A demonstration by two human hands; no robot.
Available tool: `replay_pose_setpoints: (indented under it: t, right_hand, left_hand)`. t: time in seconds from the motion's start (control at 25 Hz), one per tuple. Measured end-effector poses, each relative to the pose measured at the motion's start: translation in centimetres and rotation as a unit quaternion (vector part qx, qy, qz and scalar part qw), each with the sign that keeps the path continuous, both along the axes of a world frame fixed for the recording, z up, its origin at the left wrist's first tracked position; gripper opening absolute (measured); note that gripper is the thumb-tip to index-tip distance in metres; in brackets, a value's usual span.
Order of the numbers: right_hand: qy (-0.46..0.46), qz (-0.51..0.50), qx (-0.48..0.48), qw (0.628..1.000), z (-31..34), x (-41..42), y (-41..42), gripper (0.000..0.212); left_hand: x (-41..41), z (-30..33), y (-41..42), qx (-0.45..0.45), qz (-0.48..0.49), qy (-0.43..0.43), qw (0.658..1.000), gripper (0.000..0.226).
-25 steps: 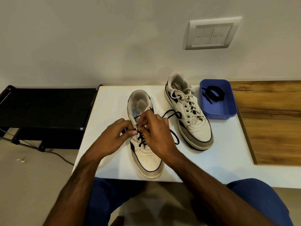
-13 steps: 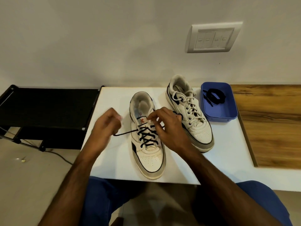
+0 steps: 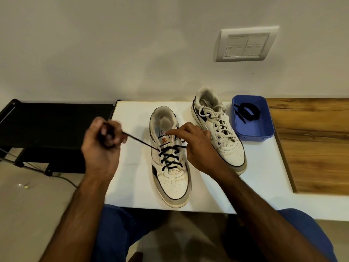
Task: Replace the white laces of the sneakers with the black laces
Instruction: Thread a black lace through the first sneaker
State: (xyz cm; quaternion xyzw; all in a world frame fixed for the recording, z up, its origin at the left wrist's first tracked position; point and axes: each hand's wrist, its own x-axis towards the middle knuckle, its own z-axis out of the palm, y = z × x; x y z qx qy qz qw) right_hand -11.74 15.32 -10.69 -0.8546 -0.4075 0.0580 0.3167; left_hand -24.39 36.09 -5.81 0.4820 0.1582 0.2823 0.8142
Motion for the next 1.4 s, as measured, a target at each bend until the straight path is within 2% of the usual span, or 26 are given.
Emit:
replay_pose_setpoints:
  t: [0.04,0.08,0.12,0.16,0.2,0.24,0.28,0.32,0.36,0.4,0.44,0.52,0.56,0.6,0.64,0.68,0.8,0.84,0.88,0.96,1.0,1.04,1.12,1.24,1.28,1.4]
  right_hand:
    - [0.013,0.001,0.005,1.000,0.0,0.1,-0.2,0.086]
    - [0.027,0.001,0.011,1.000,0.0,0.2,-0.3,0.089]
    - [0.039,0.003,0.017,0.999,0.0,0.3,-0.4,0.091]
    - [0.049,0.004,0.022,0.999,0.1,0.3,-0.4,0.091]
    - [0.055,0.005,0.024,0.998,0.1,0.3,-0.5,0.089]
    - [0.059,0.007,0.024,0.998,0.1,0.3,-0.5,0.086]
    - [0.060,0.008,0.024,0.998,0.1,0.3,-0.6,0.083]
    - [0.059,0.010,0.024,0.998,0.0,0.3,-0.6,0.083]
    - [0.056,0.011,0.022,0.998,0.0,0.2,-0.5,0.085]
    - [0.049,0.011,0.018,0.999,0.0,0.2,-0.4,0.086]
    - [0.040,0.010,0.013,0.999,0.0,0.2,-0.4,0.087]
    - [0.027,0.011,0.008,1.000,-0.1,0.3,-0.4,0.088]
    - [0.024,0.013,0.005,1.000,-0.2,0.2,-0.3,0.089]
    - [0.022,0.014,0.003,1.000,-0.2,0.3,-0.3,0.088]
    - [0.021,0.014,0.001,1.000,-0.2,0.3,-0.3,0.087]
    - [0.020,0.014,0.003,1.000,-0.3,0.3,-0.3,0.085]
    - [0.028,0.010,0.017,0.999,-0.3,0.2,-0.4,0.081]
    - [0.042,0.010,0.026,0.999,-0.2,0.2,-0.4,0.079]
    - [0.061,0.010,0.038,0.997,-0.2,0.2,-0.5,0.074]
    - [0.091,0.005,0.060,0.994,-0.1,0.2,-0.5,0.058]
    - [0.096,0.001,0.067,0.993,0.0,0.2,-0.5,0.049]
    - [0.098,-0.002,0.072,0.993,0.0,0.2,-0.4,0.042]
    - [0.101,-0.005,0.077,0.992,0.0,0.0,-0.3,0.036]
    - [0.102,-0.005,0.080,0.992,0.1,-0.1,-0.1,0.038]
    - [0.100,-0.007,0.082,0.992,0.1,-0.1,-0.2,0.039]
    - [0.101,-0.015,0.093,0.990,0.3,-0.2,-0.2,0.041]
  left_hand:
    - [-0.1,0.0,0.2,0.022,0.010,0.039,0.999,0.031]
    - [-0.1,-0.3,0.3,0.115,0.009,0.124,0.986,0.032]
    - [0.0,-0.9,0.0,0.248,-0.017,0.221,0.943,0.034]
    - [0.1,-1.7,-0.4,0.384,-0.071,0.301,0.870,0.034]
    - [0.2,-2.6,-0.8,0.495,-0.131,0.346,0.786,0.034]
    - [0.4,-3.1,-1.3,0.569,-0.174,0.363,0.718,0.033]
    - [0.7,-3.5,-1.6,0.609,-0.199,0.364,0.676,0.031]
    - [0.8,-3.7,-1.7,0.631,-0.209,0.363,0.653,0.028]
    - [0.9,-3.8,-1.5,0.639,-0.216,0.358,0.646,0.025]
    - [0.8,-3.7,-1.3,0.632,-0.225,0.345,0.657,0.023]
    - [0.6,-3.4,-1.0,0.594,-0.226,0.324,0.701,0.023]
    - [-0.1,-2.3,-0.6,0.442,-0.183,0.256,0.840,0.020]
    - [-0.4,-1.8,-0.4,0.383,-0.141,0.226,0.885,0.020]
    - [-0.6,-1.3,-0.4,0.355,-0.104,0.207,0.906,0.020]
    - [-0.7,-1.1,-0.5,0.361,-0.076,0.205,0.906,0.023]
    - [-0.7,-1.1,-0.5,0.395,-0.057,0.213,0.892,0.025]
    - [-0.8,-0.9,-0.2,0.540,0.023,0.226,0.810,0.023]
    - [-0.8,-0.8,0.0,0.545,0.059,0.210,0.809,0.022]
    - [-0.9,-0.7,0.2,0.527,0.089,0.192,0.823,0.021]
    - [-0.8,-0.6,0.5,0.450,0.115,0.178,0.868,0.028]
    - [-0.6,-0.8,0.4,0.423,0.114,0.187,0.879,0.034]
    - [-0.4,-0.9,0.4,0.423,0.111,0.203,0.876,0.038]
    - [-0.3,-1.4,0.6,0.476,0.089,0.215,0.848,0.043]
    - [-0.5,-2.1,1.3,0.570,0.023,0.235,0.787,0.053]
    - [-0.6,-2.1,1.3,0.578,0.003,0.249,0.778,0.053]
    - [-0.6,-1.8,0.7,0.560,0.011,0.254,0.789,0.030]
